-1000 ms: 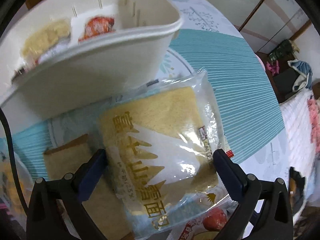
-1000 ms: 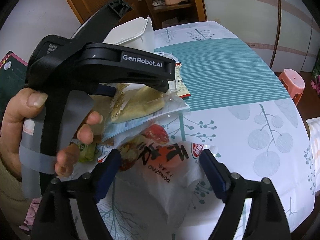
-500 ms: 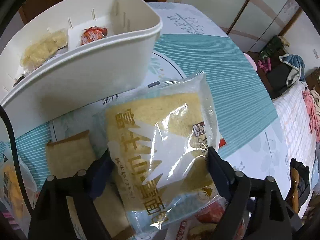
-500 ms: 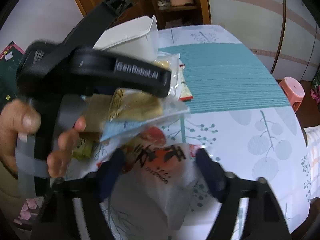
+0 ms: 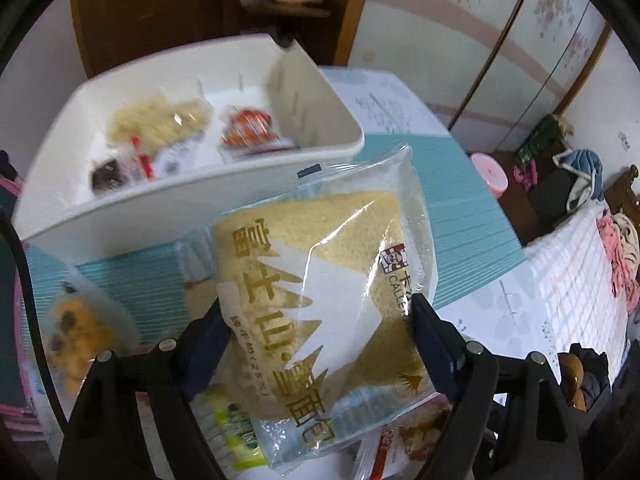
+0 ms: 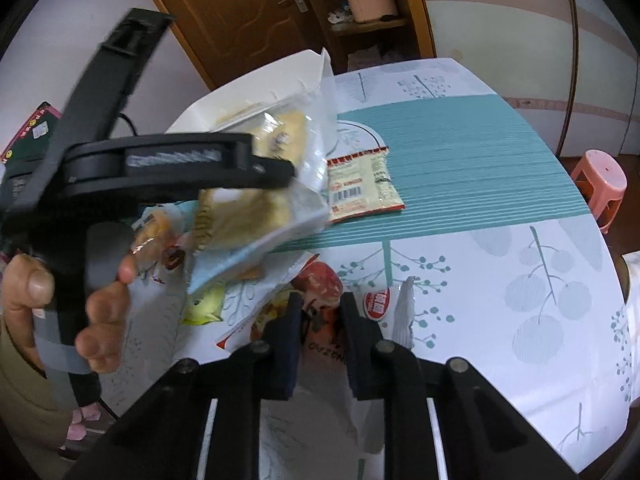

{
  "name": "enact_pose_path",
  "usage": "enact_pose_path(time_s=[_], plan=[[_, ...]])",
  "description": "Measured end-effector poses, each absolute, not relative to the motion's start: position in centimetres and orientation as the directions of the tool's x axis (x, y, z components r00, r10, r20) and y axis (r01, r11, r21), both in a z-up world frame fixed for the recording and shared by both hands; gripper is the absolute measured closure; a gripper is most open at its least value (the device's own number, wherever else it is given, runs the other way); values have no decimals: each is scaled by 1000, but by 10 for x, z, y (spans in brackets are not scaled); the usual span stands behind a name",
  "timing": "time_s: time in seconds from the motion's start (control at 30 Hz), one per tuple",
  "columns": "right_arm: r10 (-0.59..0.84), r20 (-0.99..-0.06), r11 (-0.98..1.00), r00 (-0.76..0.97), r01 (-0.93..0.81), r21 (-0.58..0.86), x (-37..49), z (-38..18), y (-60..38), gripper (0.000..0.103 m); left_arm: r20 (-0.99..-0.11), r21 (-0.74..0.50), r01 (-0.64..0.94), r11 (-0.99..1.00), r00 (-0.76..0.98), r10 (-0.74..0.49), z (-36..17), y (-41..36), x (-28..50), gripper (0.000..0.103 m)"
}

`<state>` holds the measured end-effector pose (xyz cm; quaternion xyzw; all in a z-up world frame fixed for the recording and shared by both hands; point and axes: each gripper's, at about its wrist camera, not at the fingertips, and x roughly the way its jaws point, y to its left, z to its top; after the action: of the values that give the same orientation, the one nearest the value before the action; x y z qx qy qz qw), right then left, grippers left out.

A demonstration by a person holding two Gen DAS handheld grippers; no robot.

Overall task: Organize snacks
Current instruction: 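Carry both packs into the white tray and open both grippers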

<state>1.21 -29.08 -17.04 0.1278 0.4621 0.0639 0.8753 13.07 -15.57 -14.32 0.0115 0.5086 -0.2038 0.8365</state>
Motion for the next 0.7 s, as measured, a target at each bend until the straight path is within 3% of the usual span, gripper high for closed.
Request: enact_pose_path(time_s=[0.37, 0.7], plan=[[223, -712, 970, 666, -79, 229, 15, -98, -271, 86, -785, -136, 331, 934, 539, -305, -58, -85, 112, 19], [187, -542, 982, 820, -176, 72, 85, 14, -233, 86, -720, -9, 234, 972, 673, -169, 17, -33, 158, 18]])
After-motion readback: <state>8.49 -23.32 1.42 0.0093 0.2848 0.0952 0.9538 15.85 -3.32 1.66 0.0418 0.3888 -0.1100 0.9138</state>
